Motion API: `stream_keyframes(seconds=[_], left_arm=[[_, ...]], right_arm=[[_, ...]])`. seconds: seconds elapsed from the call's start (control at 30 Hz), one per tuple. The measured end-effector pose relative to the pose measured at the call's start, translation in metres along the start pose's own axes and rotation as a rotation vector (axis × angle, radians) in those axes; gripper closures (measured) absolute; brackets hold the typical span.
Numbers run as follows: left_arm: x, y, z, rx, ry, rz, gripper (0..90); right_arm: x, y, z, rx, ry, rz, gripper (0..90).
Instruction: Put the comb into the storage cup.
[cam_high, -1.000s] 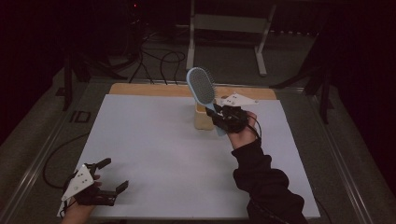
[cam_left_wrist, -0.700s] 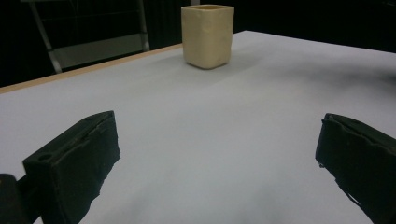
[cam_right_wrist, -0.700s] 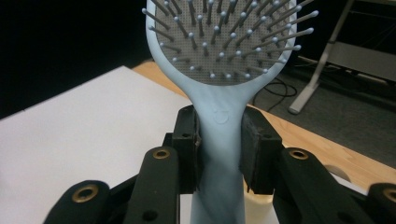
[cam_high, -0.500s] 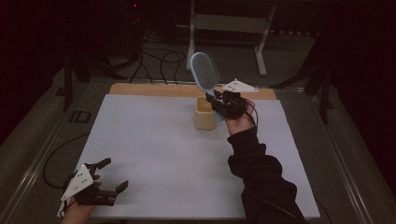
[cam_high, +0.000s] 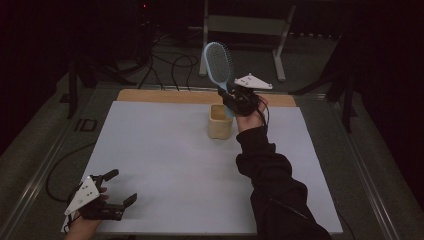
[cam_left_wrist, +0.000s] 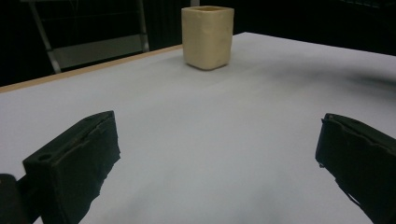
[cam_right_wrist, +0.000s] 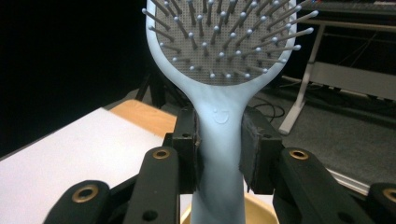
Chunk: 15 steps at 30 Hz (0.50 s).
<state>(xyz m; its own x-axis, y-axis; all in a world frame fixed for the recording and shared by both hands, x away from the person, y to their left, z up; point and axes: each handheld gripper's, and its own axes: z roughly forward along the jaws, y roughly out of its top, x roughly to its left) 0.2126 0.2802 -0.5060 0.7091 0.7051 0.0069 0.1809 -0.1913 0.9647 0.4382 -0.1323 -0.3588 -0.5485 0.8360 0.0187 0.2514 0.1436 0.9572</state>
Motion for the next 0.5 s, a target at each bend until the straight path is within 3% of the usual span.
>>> stream_keyframes(seconds=[0.23,0.5], left_arm=[[0.0,0.0,-0.001,-0.008,-0.003,-0.003,0.0],[0.001,0.0,-0.001,-0.007,-0.003,-0.006,0.0]], right_arm=[[-0.002,0.001,0.014,-0.031,-0.022,0.032,70.2],[-0.009,-0.01,0.028,-0.067,-0.045,0.059,70.2]])
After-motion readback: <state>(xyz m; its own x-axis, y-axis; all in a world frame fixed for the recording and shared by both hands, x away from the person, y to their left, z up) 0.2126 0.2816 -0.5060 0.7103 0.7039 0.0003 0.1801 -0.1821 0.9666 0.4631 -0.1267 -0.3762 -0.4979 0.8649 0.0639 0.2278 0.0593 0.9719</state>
